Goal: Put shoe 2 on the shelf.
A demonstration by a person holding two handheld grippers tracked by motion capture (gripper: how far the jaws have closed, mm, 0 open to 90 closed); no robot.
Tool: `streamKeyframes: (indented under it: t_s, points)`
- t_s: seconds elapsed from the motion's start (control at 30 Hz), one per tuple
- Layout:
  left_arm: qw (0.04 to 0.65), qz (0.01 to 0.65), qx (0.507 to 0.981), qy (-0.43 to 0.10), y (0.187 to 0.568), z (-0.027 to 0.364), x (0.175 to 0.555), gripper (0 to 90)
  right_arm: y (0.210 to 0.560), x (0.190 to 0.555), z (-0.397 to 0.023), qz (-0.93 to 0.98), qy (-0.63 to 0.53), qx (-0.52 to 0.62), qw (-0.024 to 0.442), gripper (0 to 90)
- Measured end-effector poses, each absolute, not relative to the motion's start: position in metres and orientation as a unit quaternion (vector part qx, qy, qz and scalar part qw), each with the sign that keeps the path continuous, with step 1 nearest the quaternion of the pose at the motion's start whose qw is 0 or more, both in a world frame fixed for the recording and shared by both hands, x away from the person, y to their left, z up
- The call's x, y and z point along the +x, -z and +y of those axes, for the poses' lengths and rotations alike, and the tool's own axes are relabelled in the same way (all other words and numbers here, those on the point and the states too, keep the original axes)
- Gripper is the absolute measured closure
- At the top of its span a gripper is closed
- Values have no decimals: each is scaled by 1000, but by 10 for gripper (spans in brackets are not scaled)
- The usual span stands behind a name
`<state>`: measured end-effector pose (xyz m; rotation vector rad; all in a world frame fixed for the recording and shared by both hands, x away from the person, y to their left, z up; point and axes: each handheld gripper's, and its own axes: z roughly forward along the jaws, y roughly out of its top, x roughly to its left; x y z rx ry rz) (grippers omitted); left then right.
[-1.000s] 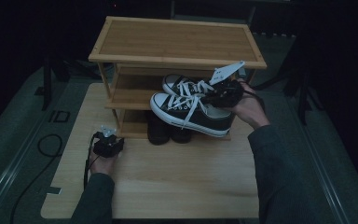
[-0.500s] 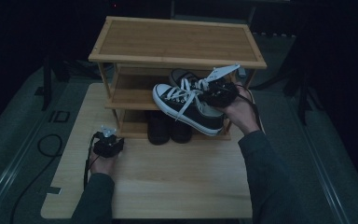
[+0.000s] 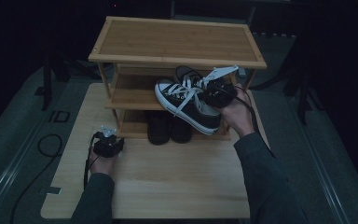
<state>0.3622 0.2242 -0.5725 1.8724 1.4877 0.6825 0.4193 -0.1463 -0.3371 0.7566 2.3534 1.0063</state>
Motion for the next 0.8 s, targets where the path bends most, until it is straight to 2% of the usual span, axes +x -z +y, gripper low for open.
streamKeyframes:
  t_s: [0.53,0.8]
  points:
    - [321,566,713,-260,572,224,362,626,341,421,-146,830,-362,328,270,845]
    - [321,566,713,-260,572,224,362,626,338,421,-142,844,-337,306,281,669]
